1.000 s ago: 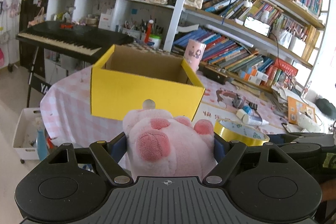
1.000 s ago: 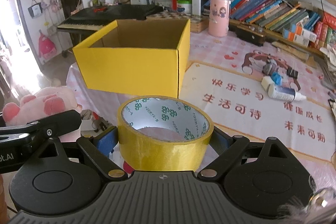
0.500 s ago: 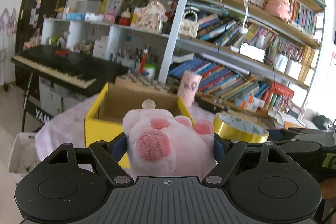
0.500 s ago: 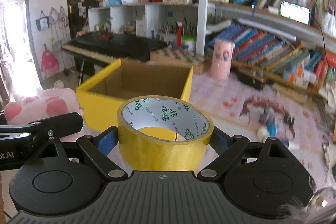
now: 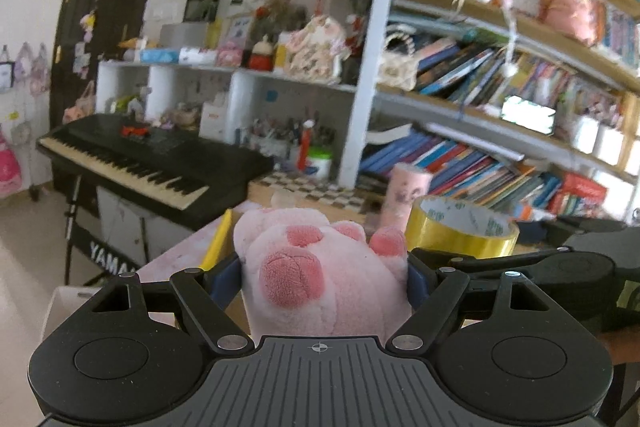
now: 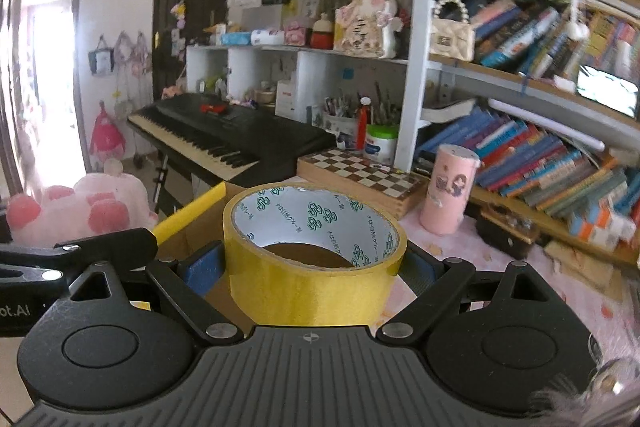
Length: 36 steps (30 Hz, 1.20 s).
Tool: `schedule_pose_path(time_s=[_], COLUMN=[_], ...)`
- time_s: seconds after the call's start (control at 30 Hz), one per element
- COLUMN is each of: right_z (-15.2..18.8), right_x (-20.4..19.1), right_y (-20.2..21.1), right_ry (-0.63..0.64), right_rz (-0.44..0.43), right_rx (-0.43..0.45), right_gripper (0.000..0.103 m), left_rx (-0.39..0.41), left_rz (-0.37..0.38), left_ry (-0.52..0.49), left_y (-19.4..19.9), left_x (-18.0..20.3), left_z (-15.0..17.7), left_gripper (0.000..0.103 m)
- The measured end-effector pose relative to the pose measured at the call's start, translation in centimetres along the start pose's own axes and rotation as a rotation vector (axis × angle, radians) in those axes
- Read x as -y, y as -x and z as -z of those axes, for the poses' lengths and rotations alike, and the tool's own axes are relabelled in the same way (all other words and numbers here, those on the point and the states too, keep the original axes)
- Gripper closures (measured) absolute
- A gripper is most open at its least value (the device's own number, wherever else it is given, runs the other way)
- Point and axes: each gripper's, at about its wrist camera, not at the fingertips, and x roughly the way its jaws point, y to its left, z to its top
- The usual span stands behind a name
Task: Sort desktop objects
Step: 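Lower the pig into the box with the left tool while the right tool drops the tape inside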
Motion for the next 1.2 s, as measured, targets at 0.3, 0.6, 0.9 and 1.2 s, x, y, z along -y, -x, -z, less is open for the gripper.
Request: schedule_pose_path(time_s=[0.3, 0.6, 0.9, 1.2], right_z=[1.5, 1.7, 0.6, 2.2], right_x=[-0.6, -1.0, 0.6, 1.1], right_y=[-8.0, -12.3, -13.7, -16.2], right_ry=[0.294, 0.507, 0.556, 0.675], right_rz=[-0.027, -0.23, -0.23, -0.266], right_rx=[-0.1, -0.231, -0.25, -0.324], right_gripper=[0.012, 0.012, 0.012, 0.015], left_rx=[-0.1, -0.152, -0.238, -0.304], left_rz=[-0.079, -0.1, -0.126, -0.147], left_ry=[-0.067, -0.057, -0.014, -0.019], left_y=[-5.4, -9.0, -11.9, -13.4], left_x=[-0.1, 0.5, 0.5, 1.6], left_z=[1.5, 0.7, 1.2, 2.5], left_gripper=[0.022, 0.022, 0.022, 0.018])
